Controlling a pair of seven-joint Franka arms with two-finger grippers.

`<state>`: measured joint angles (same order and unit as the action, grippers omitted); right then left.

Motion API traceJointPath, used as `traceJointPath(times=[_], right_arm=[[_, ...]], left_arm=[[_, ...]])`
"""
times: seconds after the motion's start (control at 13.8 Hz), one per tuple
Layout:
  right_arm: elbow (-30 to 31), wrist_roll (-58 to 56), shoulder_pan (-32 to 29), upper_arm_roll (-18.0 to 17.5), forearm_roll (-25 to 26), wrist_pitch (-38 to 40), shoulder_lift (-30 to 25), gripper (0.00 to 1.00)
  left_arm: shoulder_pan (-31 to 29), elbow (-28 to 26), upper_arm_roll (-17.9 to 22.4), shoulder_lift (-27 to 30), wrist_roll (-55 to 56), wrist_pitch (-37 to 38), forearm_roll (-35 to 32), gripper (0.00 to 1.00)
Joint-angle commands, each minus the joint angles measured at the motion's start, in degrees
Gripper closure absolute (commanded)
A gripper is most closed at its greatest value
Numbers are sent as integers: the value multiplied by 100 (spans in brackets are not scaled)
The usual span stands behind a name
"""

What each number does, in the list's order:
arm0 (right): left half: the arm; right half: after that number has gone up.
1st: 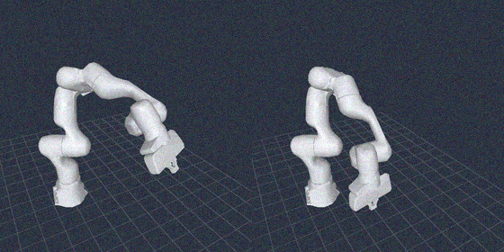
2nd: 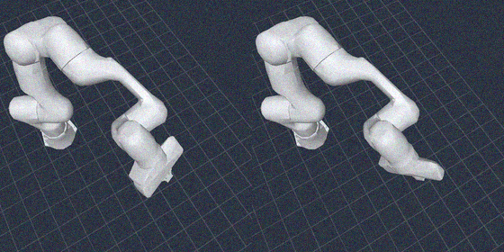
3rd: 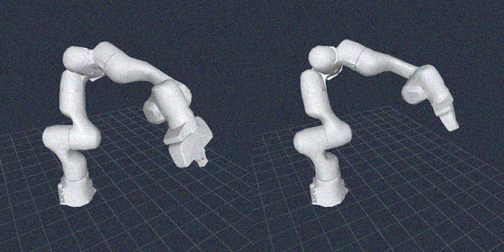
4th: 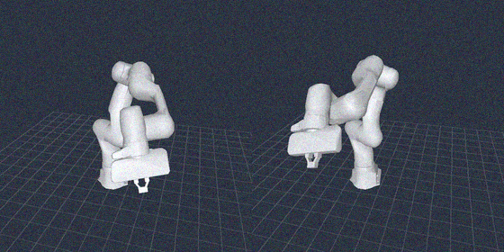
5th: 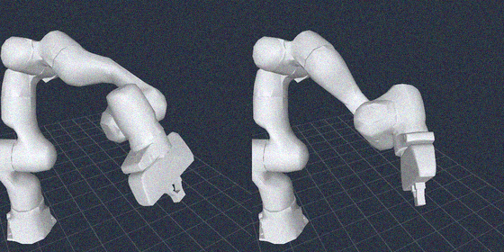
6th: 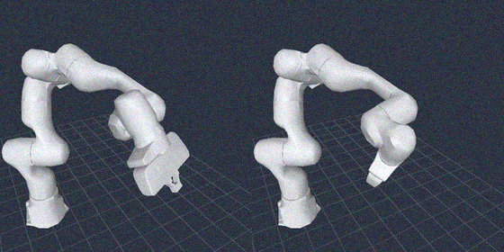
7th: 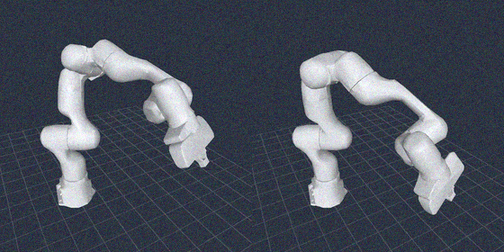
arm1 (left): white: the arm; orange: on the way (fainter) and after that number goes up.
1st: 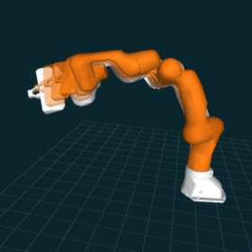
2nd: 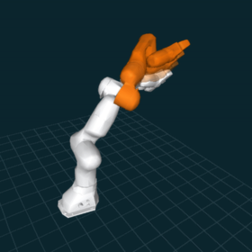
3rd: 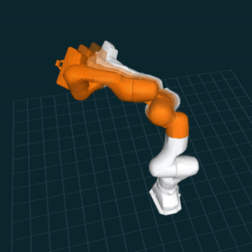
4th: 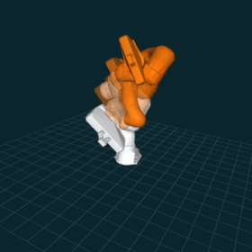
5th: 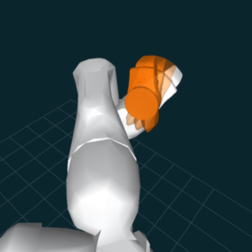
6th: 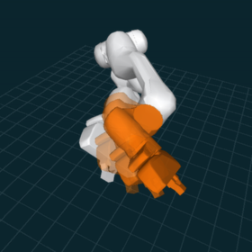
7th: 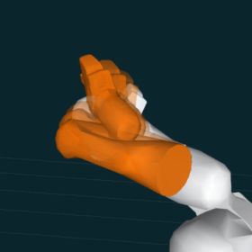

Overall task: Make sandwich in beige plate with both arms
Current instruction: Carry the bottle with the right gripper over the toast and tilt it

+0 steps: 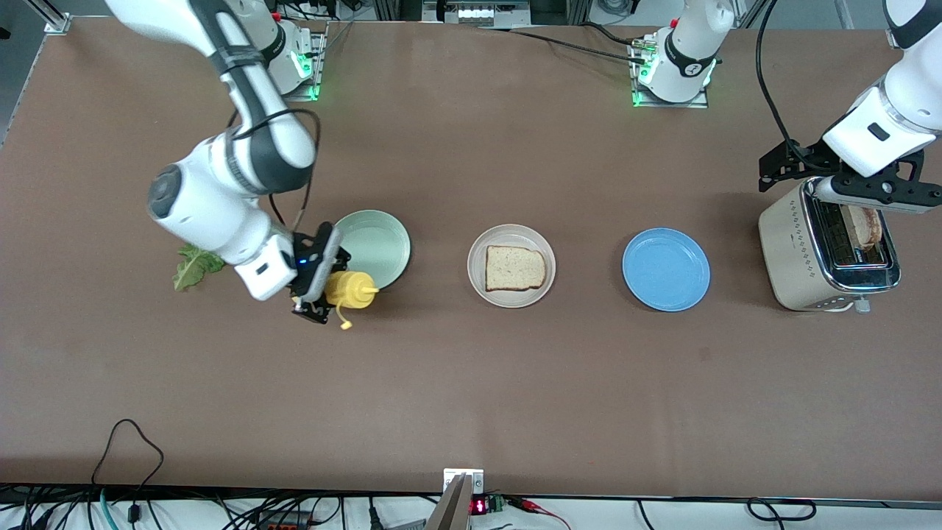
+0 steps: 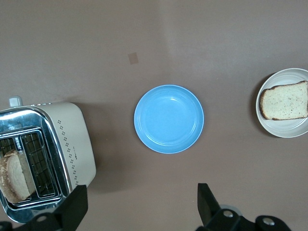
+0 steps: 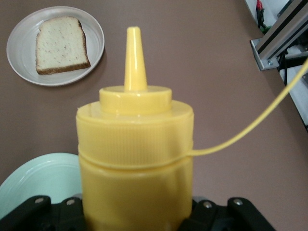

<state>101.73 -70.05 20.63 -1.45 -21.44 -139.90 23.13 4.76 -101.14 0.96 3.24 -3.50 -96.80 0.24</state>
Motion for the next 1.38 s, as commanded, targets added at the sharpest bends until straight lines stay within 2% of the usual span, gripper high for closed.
traceJointPath(times=[0.0,0.22,0.43,0.8,1.09,1.3], right_arm=[[-267,1472,458,66,1435,7,15,72],[-434,2459,871,66,2667,111,173,72],[-916,3153,1328,66,3810,786,515,72],[-2033,4094,2155,75,5199,1869,1455,72],[-2429,4719,2638,136,5869,2177,2079,72],[-2658,5053,3235,617,6002,2336,2502,72]], left_arm=[[16,68,-17,10,34,91,-103,0],[16,68,-17,10,34,91,-103,0],[16,68,-17,10,34,91,-103,0],[16,68,-17,10,34,126,-103,0],[16,68,-17,10,34,126,-103,0],[16,68,-8,10,34,126,-103,0]])
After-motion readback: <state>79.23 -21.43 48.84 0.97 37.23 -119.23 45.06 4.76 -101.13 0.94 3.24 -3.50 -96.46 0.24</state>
